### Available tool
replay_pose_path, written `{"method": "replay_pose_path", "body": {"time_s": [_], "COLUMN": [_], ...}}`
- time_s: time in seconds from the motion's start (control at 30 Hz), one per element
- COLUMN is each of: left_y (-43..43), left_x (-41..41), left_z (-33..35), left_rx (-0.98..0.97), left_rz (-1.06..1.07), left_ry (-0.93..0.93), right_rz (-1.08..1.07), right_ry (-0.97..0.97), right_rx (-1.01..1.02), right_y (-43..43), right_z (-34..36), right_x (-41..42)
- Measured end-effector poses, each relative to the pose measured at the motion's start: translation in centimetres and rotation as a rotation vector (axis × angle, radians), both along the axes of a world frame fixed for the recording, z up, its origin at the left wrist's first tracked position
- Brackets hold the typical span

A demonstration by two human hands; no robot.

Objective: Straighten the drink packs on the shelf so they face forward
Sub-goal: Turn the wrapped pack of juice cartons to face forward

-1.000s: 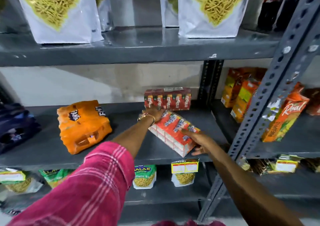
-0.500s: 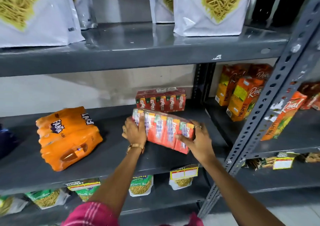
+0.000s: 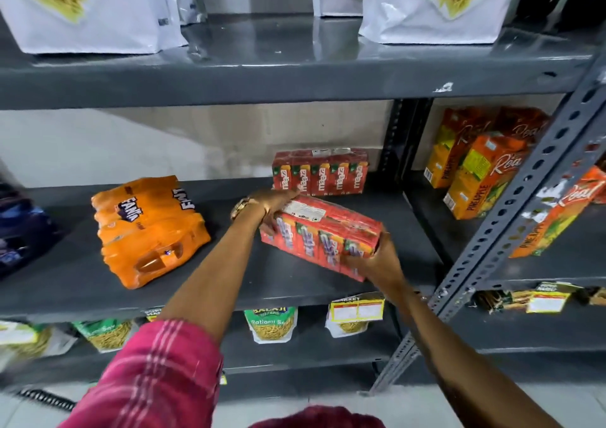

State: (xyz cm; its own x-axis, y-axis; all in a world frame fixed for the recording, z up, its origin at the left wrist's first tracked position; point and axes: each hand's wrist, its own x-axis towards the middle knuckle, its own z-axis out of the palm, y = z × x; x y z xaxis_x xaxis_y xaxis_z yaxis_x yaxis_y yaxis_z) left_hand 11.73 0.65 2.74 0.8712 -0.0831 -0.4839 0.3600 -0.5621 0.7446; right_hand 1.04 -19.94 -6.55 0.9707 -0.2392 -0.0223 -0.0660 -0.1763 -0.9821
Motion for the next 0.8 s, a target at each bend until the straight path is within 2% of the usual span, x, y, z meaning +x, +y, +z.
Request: {"method": "replay_pose_path", "body": {"time_s": [0.1,0.17,0.27,0.37,0.47,0.57,0.67,0.73,0.8], "left_y": [-2.9,-5.4,-8.7,-10.1,-10.7,-11.2,-9.8,-7.3,-4.0], "left_x": [1.9,2.5,2.3,2.5,2.1,1.4,0.8,-0.3,-2.3], "left_z": [1.1,1.3,1.4,1.2,1.2,1.3,1.4,1.0,-0.2], "left_rx": [0.016,0.107,0.262,0.313,0.343,0.312,0.344,0.288,0.197], "left_rz": [-0.093,-0.242,-0.396,-0.562,-0.816,-0.985,-0.959,-0.810,-0.554], "left_ry": [0.065,-0.011,-0.188,-0.307,-0.303,-0.292,-0.353,-0.423,-0.566], "right_rz": [-0.270,-0.320,-0.194,-0.014,0.147,0.119,-0.035,-0.189,-0.302], "right_ry": [-0.103,-0.174,-0.184,-0.172,-0.128,-0.072,-0.031,-0.055,-0.063], "right_rx": [-0.047,0.016,-0.044,-0.048,-0.004,0.031,0.154,0.167,0.082], "right_y": [4.4,8.2,12.6,14.1,13.9,12.4,8.3,4.0,-0.1], "right_z": [-0.1,-0.8,-2.6,-3.2,-3.1,-2.9,-2.4,-1.9,-1.3], "right_x": [-2.3,-3.7,-4.8,-5.1,-4.9,-4.2,-3.9,-3.9,-3.0]}}
